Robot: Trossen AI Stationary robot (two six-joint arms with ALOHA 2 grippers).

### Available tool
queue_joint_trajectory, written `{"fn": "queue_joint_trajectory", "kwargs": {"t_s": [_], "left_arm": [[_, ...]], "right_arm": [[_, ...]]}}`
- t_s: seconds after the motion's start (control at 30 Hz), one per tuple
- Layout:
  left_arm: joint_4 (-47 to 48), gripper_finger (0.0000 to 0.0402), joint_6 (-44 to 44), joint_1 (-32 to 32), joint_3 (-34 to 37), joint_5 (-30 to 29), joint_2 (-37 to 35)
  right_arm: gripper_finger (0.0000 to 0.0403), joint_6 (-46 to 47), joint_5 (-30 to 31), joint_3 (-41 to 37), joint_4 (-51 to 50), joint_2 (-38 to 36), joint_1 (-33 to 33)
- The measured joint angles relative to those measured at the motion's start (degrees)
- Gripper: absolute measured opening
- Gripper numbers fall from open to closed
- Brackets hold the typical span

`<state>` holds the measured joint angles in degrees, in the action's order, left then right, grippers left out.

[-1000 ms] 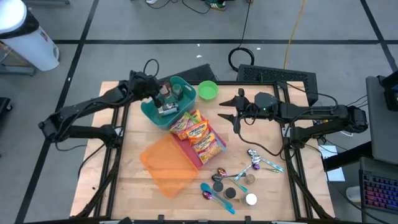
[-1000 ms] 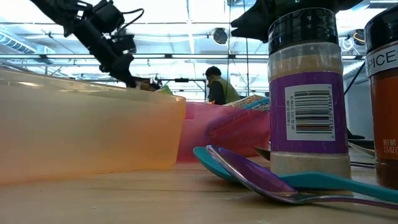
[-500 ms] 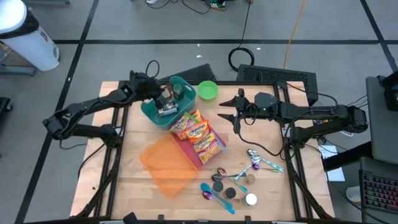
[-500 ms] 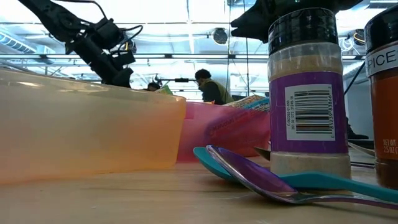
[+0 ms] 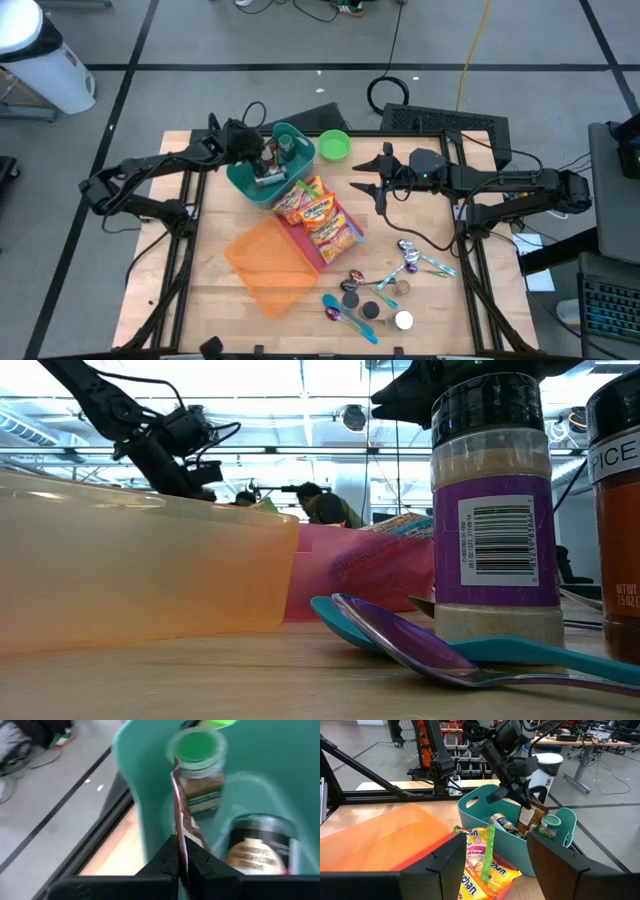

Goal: Pick & Place Food Item
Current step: Put the orange seasoning pack into the green bin

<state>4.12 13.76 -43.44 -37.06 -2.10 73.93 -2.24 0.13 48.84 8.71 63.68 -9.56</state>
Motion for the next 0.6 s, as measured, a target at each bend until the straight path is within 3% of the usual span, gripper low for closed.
{"fn": "queue_joint_trajectory", "kwargs": {"t_s": [0.33,0.6], "left_arm": [[0.15,0.0023,-2.44,0.00,0.00,-4.54,0.68],[0.40,0.0145,-3.78,0.17,0.00,-4.01,0.66]], "right_arm": [[0.0203,0.04,-0.14,0.00,-0.02,0.00,0.00],[0.0199,0.04,-0.16,0.00,-0.04,0.00,0.00]]}}
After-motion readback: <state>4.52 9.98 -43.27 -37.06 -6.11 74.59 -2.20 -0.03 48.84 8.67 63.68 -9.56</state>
